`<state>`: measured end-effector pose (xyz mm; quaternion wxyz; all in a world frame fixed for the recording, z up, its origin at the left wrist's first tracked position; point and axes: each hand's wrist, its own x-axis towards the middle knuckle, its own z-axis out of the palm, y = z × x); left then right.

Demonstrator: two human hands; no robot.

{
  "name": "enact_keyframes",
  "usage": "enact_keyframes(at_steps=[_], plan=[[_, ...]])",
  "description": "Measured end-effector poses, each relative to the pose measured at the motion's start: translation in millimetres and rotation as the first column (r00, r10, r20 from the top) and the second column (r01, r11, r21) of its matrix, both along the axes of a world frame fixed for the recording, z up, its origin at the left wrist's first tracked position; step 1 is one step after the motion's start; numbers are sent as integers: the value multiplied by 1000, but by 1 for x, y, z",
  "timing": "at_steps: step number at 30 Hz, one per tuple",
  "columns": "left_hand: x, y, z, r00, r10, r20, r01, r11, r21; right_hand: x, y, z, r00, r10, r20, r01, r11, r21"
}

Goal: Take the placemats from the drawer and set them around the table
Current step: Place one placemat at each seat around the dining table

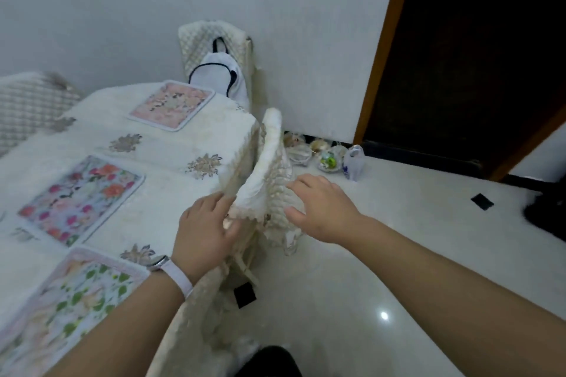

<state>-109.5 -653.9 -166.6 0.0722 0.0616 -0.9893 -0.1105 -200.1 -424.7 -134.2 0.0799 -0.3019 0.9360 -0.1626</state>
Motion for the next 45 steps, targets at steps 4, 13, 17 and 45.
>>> enact_keyframes(at_steps=[4, 13, 17, 45], plan=[[-12, -44, -10, 992, 124, -3, -124, 991, -41, -45, -53, -4, 991, 130, -7, -130, 991, 8], [-45, -146, -40, 921, 384, 58, -385, 923, 6, -132, -174, -14, 929, 370, -12, -365, 922, 130], [-51, -187, -44, 877, 474, 77, -476, 880, 3, -164, -222, -14, 899, 437, -23, -428, 889, 163], [-19, -342, -134, 179, 890, 419, -969, 86, 233, -211, -523, -157, 648, 682, 340, -747, 657, 105]])
